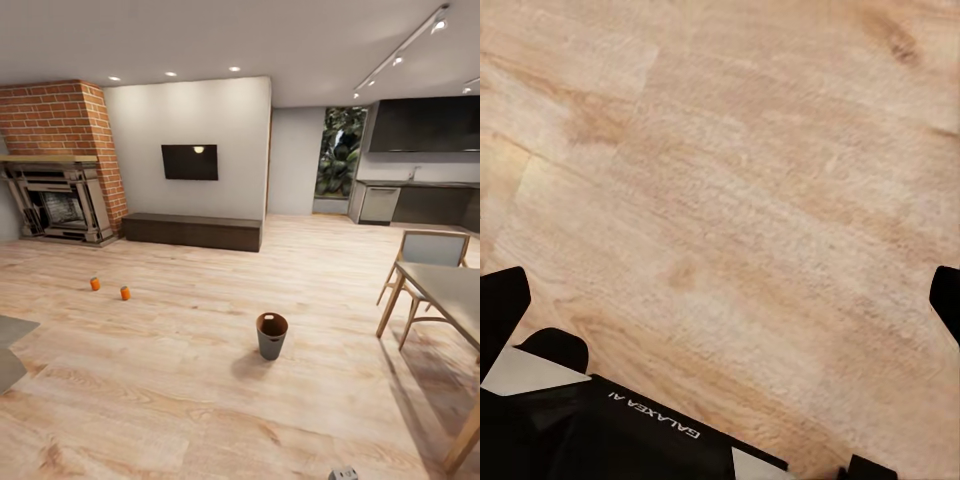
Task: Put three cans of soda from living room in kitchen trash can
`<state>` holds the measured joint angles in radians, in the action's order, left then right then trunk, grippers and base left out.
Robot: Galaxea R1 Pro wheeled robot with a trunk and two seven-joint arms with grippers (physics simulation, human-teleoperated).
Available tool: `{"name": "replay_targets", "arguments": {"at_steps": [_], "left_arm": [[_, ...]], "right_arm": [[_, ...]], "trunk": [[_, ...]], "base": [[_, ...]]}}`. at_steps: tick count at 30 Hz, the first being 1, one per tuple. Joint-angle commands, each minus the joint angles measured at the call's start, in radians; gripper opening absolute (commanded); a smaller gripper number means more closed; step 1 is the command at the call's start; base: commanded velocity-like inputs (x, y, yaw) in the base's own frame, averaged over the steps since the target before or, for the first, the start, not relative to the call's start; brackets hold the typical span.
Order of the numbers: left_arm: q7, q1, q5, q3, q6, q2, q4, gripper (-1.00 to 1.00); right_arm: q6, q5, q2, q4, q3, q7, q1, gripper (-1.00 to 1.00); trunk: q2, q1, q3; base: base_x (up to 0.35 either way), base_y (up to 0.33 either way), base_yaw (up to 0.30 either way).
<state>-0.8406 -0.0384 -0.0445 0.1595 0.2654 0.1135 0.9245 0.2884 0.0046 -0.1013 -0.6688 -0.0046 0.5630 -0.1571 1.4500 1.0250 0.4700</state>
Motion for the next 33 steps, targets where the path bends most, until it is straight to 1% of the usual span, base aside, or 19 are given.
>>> {"name": "replay_targets", "arguments": {"at_steps": [1,6,17,33], "left_arm": [[0.0,0.0,0.0,0.0,0.0,0.0,0.0,1.0],[0.0,0.0,0.0,0.0,0.0,0.0,-0.001,1.0],[0.0,0.0,0.0,0.0,0.0,0.0,0.0,1.0],[0.0,0.0,0.0,0.0,0.0,0.0,0.0,1.0]], "right_arm": [[0.0,0.0,0.0,0.0,0.0,0.0,0.0,1.0],[0.0,0.0,0.0,0.0,0.0,0.0,0.0,1.0],[-0.001,0.0,0.0,0.0,0.0,0.0,0.0,1.0],[-0.002,0.0,0.0,0.0,0.0,0.0,0.001,1.0]], "trunk": [[0.0,0.0,0.0],[0.0,0.0,0.0],[0.0,0.0,0.0],[0.0,0.0,0.0]], "base": [[0.347,0.0,0.239],[0.347,0.0,0.134],[0.347,-0.005,0.017],[0.347,-0.082,0.001]]}}
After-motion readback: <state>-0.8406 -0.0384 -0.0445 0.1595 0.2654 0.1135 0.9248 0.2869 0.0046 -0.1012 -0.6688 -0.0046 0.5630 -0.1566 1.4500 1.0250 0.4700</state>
